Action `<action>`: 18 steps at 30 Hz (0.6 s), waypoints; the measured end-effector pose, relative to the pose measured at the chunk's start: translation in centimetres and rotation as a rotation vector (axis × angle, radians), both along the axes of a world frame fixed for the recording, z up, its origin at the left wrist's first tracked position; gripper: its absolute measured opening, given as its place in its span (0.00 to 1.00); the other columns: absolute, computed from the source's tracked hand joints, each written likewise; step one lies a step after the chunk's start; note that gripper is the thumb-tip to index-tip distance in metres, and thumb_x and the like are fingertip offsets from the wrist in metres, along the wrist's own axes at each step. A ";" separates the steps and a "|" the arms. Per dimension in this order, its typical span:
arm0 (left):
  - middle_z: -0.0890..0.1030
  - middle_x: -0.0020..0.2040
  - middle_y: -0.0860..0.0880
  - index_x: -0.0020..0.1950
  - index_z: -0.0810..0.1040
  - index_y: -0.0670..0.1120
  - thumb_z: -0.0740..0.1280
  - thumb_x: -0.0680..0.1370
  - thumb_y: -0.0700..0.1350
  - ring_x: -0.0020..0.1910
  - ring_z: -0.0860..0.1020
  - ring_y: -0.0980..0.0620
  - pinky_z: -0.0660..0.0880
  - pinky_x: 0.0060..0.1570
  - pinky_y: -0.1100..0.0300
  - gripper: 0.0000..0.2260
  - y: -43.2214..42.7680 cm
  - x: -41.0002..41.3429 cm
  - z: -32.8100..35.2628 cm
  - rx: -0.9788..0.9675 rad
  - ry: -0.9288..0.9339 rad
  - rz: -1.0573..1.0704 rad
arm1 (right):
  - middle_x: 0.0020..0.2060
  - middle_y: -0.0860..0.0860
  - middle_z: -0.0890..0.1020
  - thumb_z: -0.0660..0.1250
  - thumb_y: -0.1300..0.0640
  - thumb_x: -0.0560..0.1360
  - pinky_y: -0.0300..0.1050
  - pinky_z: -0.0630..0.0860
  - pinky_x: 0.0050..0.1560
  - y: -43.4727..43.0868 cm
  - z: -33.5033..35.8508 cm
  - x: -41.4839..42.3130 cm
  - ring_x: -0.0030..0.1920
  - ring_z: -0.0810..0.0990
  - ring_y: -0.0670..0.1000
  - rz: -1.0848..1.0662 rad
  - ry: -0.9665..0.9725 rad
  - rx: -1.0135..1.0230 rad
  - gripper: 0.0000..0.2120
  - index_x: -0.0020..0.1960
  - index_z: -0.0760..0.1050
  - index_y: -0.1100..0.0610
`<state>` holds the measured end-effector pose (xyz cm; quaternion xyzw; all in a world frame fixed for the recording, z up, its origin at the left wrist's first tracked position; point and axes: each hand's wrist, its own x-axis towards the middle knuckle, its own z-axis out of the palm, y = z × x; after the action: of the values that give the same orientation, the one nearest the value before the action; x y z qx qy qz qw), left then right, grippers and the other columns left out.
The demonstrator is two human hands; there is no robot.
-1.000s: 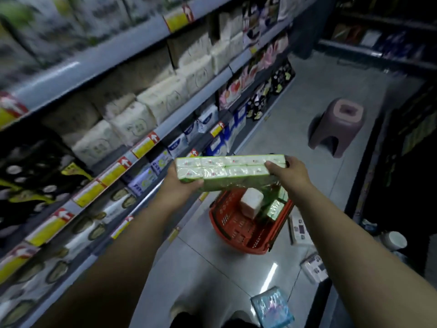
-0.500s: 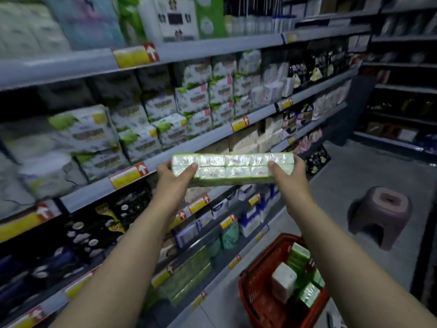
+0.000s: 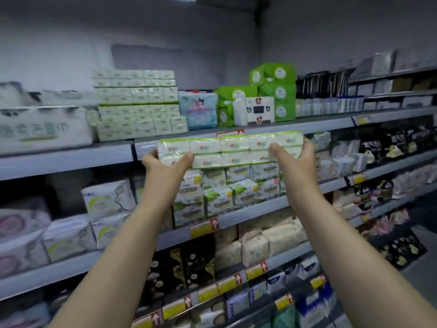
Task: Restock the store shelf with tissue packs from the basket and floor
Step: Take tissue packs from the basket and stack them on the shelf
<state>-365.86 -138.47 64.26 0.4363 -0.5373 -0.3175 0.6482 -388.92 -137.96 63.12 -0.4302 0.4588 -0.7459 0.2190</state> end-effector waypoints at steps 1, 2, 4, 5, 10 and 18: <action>0.67 0.64 0.51 0.74 0.52 0.48 0.70 0.76 0.52 0.59 0.72 0.51 0.69 0.56 0.54 0.35 -0.1 1.1 0.8 -0.012 0.013 0.004 | 0.64 0.45 0.70 0.70 0.50 0.75 0.43 0.69 0.52 -0.5 0.8 1.1 0.63 0.71 0.48 0.028 0.009 -0.020 0.32 0.74 0.59 0.52; 0.67 0.63 0.52 0.75 0.51 0.49 0.70 0.76 0.52 0.59 0.71 0.51 0.69 0.56 0.54 0.35 -0.2 2.1 1.5 -0.031 0.015 0.015 | 0.66 0.46 0.70 0.70 0.49 0.75 0.42 0.69 0.51 -1.2 1.5 2.0 0.63 0.71 0.49 0.054 0.019 -0.033 0.33 0.74 0.59 0.51; 0.67 0.62 0.52 0.75 0.53 0.49 0.70 0.76 0.53 0.58 0.71 0.52 0.68 0.55 0.55 0.35 -0.9 4.3 2.8 -0.062 -0.014 0.061 | 0.71 0.49 0.68 0.70 0.47 0.74 0.46 0.69 0.56 -2.8 2.7 3.7 0.68 0.69 0.52 0.090 0.040 -0.058 0.35 0.75 0.57 0.50; 0.68 0.63 0.52 0.74 0.54 0.50 0.70 0.76 0.54 0.58 0.71 0.51 0.68 0.56 0.54 0.34 -1.3 5.3 3.4 -0.082 -0.041 0.094 | 0.73 0.49 0.66 0.71 0.46 0.74 0.48 0.69 0.60 -3.4 3.4 4.6 0.71 0.66 0.53 0.109 0.048 -0.070 0.37 0.76 0.56 0.50; 0.64 0.68 0.47 0.72 0.60 0.47 0.70 0.75 0.56 0.63 0.67 0.48 0.63 0.57 0.58 0.32 -3.9 9.5 5.8 -0.151 -0.222 0.329 | 0.77 0.48 0.53 0.68 0.44 0.76 0.47 0.61 0.63 -7.4 6.0 8.6 0.76 0.55 0.52 0.140 0.155 -0.079 0.38 0.78 0.51 0.47; 0.68 0.67 0.45 0.71 0.60 0.49 0.73 0.74 0.46 0.63 0.71 0.47 0.71 0.63 0.50 0.31 -10.3 14.6 8.8 -0.274 -0.309 0.428 | 0.75 0.53 0.60 0.70 0.48 0.75 0.47 0.63 0.68 -15.9 9.1 13.7 0.73 0.63 0.55 0.121 0.288 -0.081 0.41 0.78 0.52 0.55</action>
<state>-351.30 -148.82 73.04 0.4914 -0.5631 -0.0281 0.6638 -375.26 -153.85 72.21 -0.5681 0.4283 -0.6798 0.1778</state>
